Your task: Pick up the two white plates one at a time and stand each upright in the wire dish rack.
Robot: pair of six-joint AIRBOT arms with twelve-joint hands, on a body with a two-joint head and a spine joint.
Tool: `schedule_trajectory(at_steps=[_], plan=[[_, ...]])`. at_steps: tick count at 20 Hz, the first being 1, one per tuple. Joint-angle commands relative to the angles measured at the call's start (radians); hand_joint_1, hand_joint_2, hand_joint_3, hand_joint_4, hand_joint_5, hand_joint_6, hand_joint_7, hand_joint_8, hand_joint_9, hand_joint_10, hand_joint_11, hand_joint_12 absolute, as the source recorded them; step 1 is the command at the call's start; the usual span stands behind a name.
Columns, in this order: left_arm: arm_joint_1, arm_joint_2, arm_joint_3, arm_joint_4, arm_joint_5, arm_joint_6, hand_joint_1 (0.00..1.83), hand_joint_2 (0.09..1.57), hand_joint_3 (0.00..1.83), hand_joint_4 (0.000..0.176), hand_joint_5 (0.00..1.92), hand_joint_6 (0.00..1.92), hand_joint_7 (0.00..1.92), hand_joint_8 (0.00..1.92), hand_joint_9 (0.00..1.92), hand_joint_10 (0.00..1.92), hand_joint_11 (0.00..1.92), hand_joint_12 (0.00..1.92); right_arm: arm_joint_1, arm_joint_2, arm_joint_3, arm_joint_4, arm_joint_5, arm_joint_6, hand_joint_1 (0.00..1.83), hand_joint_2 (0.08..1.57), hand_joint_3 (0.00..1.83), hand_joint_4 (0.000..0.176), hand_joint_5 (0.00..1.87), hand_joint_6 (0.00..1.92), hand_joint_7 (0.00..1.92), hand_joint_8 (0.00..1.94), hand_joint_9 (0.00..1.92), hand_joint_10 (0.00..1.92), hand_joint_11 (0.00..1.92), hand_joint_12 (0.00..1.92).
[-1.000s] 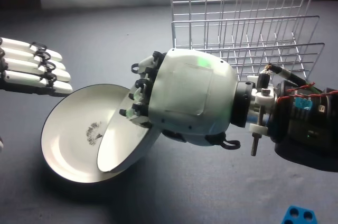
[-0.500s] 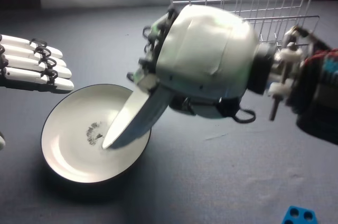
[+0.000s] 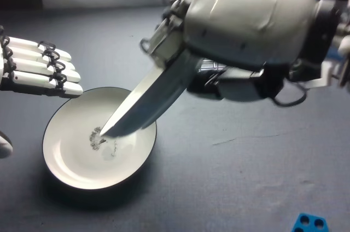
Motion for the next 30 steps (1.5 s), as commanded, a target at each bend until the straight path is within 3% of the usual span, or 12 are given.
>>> schedule_trajectory(at_steps=[1,5,9,12,19,30], plan=[[0.003,0.002,-0.002,-0.064,-0.016,0.013,0.00,1.15,0.00,0.000,0.00,0.00,0.00,0.00,0.00,0.00,0.00,0.00,0.033,0.015,-0.005,0.004,0.134,0.048,1.25,1.06,0.00,0.026,1.08,0.85,1.18,0.63,1.23,0.00,0.84,0.82],[0.050,-0.023,-0.001,-0.065,-0.005,0.058,0.00,1.14,0.00,0.000,0.00,0.00,0.00,0.00,0.00,0.00,0.00,0.00,0.082,0.069,-0.004,0.004,0.112,0.273,1.25,1.05,0.00,0.026,1.09,0.83,1.19,0.61,1.25,0.00,0.86,0.83],[0.100,-0.050,0.002,-0.086,0.015,0.097,0.00,1.14,0.00,0.000,0.00,0.00,0.00,0.00,0.00,0.00,0.00,0.00,0.095,0.099,0.013,0.004,0.116,0.416,1.25,1.06,0.00,0.028,1.08,0.84,1.17,0.65,1.23,0.00,0.84,0.83],[0.120,-0.071,0.013,-0.091,0.032,0.105,0.00,1.14,0.00,0.000,0.00,0.00,0.00,0.00,0.00,0.00,0.00,0.00,0.126,0.100,0.078,0.004,0.046,0.654,1.25,1.06,0.00,0.026,1.07,0.86,1.16,0.66,1.23,0.00,0.83,0.85],[0.126,-0.087,0.040,-0.090,0.065,0.090,0.00,1.14,0.00,0.000,0.00,0.00,0.00,0.00,0.00,0.00,0.00,0.00,0.142,0.112,0.168,-0.024,0.017,0.941,1.25,1.05,0.00,0.027,1.08,0.84,1.17,0.63,1.22,0.00,0.83,0.84],[0.131,-0.094,0.065,-0.072,0.070,0.067,0.00,1.14,0.00,0.000,0.00,0.00,0.00,0.00,0.00,0.00,0.00,0.00,0.193,0.129,0.280,-0.024,-0.087,1.067,1.24,1.06,0.00,0.023,1.07,0.89,1.15,0.66,1.21,0.00,0.85,0.77]])
